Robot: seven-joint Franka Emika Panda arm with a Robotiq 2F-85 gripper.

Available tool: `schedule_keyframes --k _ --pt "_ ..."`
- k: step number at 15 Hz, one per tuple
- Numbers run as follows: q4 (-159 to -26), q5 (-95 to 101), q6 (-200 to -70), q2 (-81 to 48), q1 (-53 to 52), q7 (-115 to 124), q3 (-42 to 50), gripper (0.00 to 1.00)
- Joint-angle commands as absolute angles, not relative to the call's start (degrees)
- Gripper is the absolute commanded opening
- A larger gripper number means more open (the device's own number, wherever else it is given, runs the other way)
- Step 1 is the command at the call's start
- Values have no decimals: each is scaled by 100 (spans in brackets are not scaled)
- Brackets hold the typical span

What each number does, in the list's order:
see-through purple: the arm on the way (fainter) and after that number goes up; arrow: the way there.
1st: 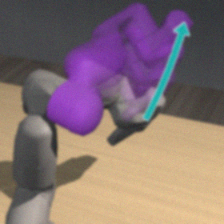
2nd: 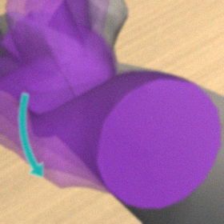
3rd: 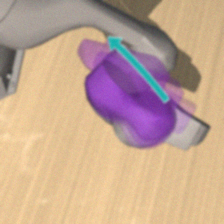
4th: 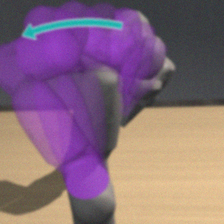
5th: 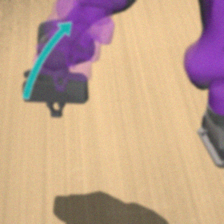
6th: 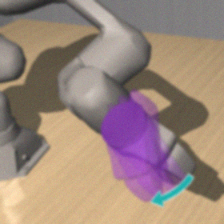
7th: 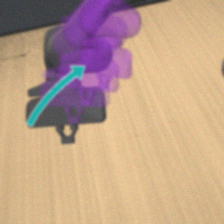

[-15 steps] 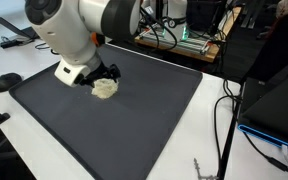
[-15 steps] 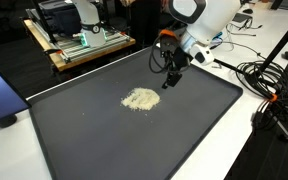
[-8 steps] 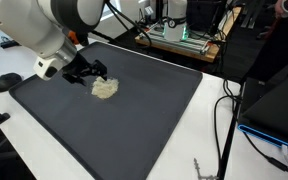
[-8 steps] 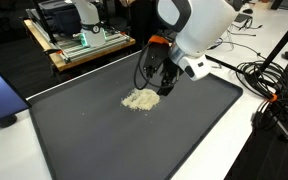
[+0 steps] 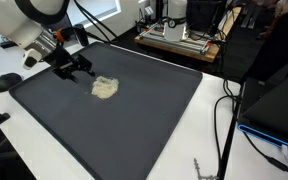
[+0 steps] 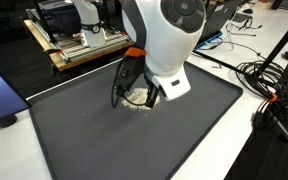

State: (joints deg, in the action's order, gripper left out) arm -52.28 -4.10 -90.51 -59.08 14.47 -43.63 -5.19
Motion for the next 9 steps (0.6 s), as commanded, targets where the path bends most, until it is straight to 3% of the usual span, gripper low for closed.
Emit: schedule_keyframes --k 1,9 --pt "-5070 -886 -9014 -6014 1926 -4749 -744 100" --pt "-5643 -1675 -9301 -5851 2852 -5603 -1053 100"
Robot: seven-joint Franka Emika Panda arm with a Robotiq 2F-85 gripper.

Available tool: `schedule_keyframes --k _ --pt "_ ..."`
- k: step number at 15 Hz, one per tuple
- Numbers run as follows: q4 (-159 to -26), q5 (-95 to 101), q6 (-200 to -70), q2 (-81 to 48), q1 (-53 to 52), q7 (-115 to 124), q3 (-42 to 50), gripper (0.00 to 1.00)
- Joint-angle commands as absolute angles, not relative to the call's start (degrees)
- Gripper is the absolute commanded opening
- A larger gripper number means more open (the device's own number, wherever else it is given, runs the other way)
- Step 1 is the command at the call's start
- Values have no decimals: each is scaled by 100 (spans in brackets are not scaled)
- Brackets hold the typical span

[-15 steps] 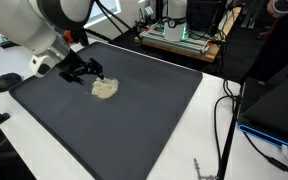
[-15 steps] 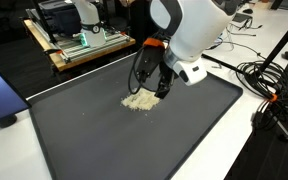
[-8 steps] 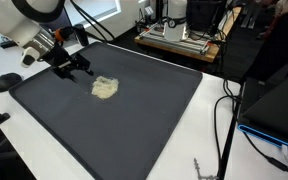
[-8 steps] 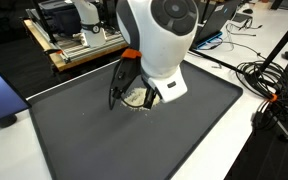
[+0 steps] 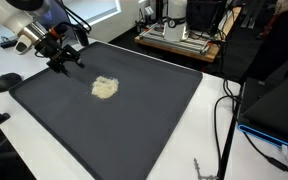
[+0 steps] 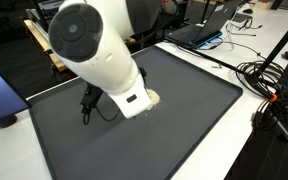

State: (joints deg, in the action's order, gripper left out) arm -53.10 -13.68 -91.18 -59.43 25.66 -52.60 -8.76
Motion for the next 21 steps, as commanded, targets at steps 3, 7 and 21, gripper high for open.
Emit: schedule_keyframes --k 3,7,21 --pt "-6088 -1821 -9509 -5747 3101 -5978 -1117 100" --pt "-6962 -2286 -10099 -5491 3547 -6585 -1321 100" --pt "-10651 -4472 -12159 -3389 4000 -9133 -1152 100"
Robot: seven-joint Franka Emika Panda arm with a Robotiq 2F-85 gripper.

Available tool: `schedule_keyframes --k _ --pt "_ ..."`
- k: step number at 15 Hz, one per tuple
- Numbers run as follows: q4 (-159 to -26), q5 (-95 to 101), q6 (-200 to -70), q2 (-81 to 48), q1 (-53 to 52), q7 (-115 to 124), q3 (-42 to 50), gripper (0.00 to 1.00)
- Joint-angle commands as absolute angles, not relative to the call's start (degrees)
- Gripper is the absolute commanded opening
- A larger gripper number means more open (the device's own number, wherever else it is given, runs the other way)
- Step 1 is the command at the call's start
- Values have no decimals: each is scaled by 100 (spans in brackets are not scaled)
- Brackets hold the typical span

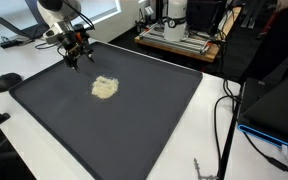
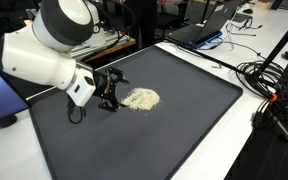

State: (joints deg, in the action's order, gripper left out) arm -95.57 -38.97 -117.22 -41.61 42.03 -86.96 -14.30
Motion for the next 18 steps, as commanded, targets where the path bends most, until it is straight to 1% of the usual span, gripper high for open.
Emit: schedule_keyframes --k 1,4,7,11,15,16,18 --pt "-10929 -4663 -12317 -3212 3910 -9218 -1054 100" --pt "-11834 -5304 -12785 -2635 3570 -9472 -716 100" --pt "-12461 -5995 -13202 -2211 3176 -9754 -376 100" --pt "-13142 -6824 -14269 -1700 2373 -10021 92 100" --pt "-13690 -6585 -15575 -1308 1528 -10074 268 100" --pt "-13834 -6454 -15894 -1216 1567 -10120 39 100" --pt "-14075 -6272 -16445 -1062 1276 -10182 -18 100"
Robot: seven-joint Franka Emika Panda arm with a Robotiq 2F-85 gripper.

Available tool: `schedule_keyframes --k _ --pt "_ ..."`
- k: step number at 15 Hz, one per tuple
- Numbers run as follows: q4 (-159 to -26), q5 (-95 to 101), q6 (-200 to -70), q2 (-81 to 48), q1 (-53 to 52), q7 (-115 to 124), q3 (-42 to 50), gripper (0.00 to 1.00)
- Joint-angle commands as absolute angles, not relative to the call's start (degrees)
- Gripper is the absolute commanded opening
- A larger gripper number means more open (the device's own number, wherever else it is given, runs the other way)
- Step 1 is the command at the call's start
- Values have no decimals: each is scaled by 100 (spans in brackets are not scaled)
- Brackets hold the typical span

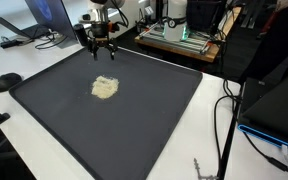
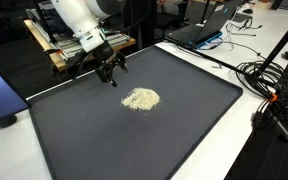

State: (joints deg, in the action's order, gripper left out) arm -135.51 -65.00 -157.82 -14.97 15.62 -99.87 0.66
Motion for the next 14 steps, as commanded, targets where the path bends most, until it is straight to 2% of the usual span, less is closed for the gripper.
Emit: schedule_keyframes --k 1,13,14 --pt "-14183 -6169 -16694 -994 1154 -10197 -50 100" --pt "-15304 -4172 -18919 -865 -384 -10377 62 100" --pt "-15494 -3278 -19139 -849 -358 -9775 69 100"
